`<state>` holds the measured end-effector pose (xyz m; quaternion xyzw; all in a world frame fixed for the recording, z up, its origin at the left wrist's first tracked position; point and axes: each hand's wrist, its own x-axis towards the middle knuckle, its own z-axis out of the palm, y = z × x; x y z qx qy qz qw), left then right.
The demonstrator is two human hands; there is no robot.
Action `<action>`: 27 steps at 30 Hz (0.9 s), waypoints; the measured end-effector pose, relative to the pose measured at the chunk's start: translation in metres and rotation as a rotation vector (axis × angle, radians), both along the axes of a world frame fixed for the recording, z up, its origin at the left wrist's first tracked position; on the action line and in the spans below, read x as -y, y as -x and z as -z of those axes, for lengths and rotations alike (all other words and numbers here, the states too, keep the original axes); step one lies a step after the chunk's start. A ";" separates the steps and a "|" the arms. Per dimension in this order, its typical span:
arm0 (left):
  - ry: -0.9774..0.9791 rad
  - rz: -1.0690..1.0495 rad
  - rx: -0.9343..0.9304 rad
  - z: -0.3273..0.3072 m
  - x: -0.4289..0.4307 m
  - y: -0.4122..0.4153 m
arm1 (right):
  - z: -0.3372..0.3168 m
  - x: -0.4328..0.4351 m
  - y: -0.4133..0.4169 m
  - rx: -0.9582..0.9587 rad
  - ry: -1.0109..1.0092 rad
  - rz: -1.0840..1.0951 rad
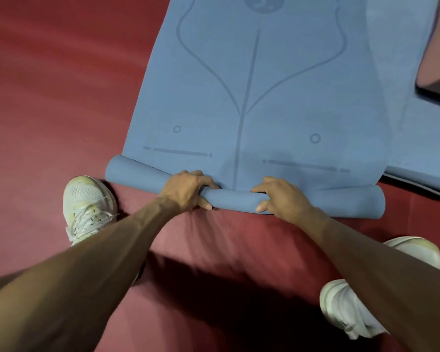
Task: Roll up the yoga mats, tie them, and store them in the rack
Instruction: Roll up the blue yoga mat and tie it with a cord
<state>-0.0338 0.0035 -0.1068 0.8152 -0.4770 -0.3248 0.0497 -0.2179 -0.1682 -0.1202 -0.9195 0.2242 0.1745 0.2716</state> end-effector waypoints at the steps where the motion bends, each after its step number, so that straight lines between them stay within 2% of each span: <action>1: -0.036 -0.016 -0.052 -0.004 0.005 -0.006 | 0.002 -0.003 0.006 0.104 0.098 0.002; 4: -0.108 -0.029 -0.112 -0.008 0.020 -0.017 | 0.011 -0.019 0.021 0.371 0.335 0.006; 7: -0.126 -0.051 -0.139 -0.003 0.024 -0.021 | 0.016 -0.037 0.027 0.470 0.426 -0.012; 11: -0.154 -0.019 -0.166 -0.002 0.032 -0.029 | 0.022 -0.047 0.039 0.316 0.507 -0.105; 14: -0.170 0.013 -0.164 0.002 0.032 -0.031 | 0.027 -0.037 0.032 0.395 0.493 -0.072; 17: -0.105 0.017 -0.203 0.008 0.023 -0.028 | 0.026 -0.028 0.021 0.464 0.455 -0.080; 20: -0.050 0.101 -0.070 0.010 0.019 -0.026 | 0.023 -0.026 0.016 0.461 0.426 -0.065; 23: -0.059 0.135 0.027 0.008 0.020 -0.022 | 0.017 -0.022 0.008 0.385 0.397 -0.029; 27: 0.051 0.035 0.066 0.006 0.011 -0.011 | 0.001 -0.009 -0.006 0.163 0.324 -0.093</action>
